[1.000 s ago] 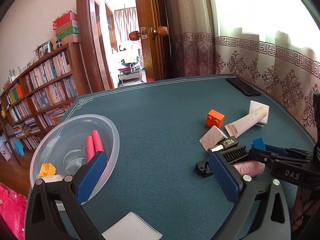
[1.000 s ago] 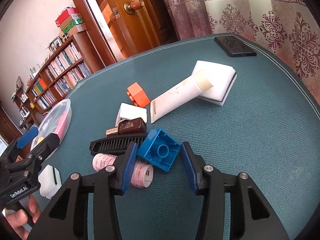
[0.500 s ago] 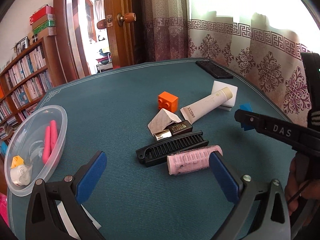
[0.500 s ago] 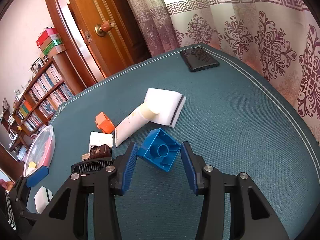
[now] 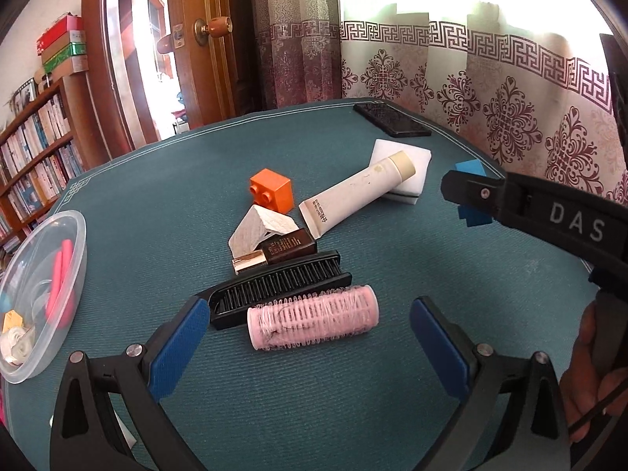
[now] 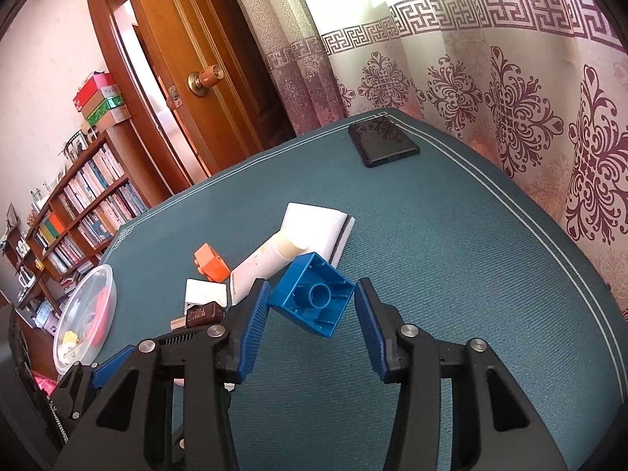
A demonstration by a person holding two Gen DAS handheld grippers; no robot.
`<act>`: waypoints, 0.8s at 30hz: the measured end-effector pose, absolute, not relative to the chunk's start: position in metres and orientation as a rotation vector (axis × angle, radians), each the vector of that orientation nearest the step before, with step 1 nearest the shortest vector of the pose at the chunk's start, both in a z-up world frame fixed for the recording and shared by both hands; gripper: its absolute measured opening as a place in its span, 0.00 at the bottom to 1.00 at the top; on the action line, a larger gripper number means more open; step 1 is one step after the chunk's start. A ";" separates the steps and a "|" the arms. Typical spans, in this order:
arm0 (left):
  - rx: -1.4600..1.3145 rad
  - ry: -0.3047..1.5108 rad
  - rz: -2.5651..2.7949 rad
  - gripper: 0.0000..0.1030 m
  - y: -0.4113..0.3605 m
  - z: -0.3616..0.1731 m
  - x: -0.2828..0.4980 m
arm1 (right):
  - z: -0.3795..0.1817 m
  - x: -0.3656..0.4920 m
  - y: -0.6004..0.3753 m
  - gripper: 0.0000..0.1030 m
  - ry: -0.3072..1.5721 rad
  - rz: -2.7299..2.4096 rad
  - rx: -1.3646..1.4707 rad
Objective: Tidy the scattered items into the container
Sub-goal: 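Grasp the blue toy block with the right tool while the left tool grasps the pink hair roller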
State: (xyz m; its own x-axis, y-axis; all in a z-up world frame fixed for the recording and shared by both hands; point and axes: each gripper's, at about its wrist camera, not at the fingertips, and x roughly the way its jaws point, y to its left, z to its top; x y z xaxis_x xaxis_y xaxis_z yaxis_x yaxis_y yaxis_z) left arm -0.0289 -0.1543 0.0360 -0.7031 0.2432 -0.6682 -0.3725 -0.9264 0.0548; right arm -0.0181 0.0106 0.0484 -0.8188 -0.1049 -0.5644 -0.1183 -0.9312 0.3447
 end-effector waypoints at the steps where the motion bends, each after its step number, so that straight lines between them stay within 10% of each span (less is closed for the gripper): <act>1: -0.997 0.259 2.612 0.99 -0.155 0.034 -0.030 | 0.048 -0.018 0.011 0.47 0.587 2.932 -0.943; 24: -1.014 0.169 2.582 0.75 -0.167 0.029 -0.036 | 0.043 -0.017 -0.012 0.47 0.510 2.979 -0.980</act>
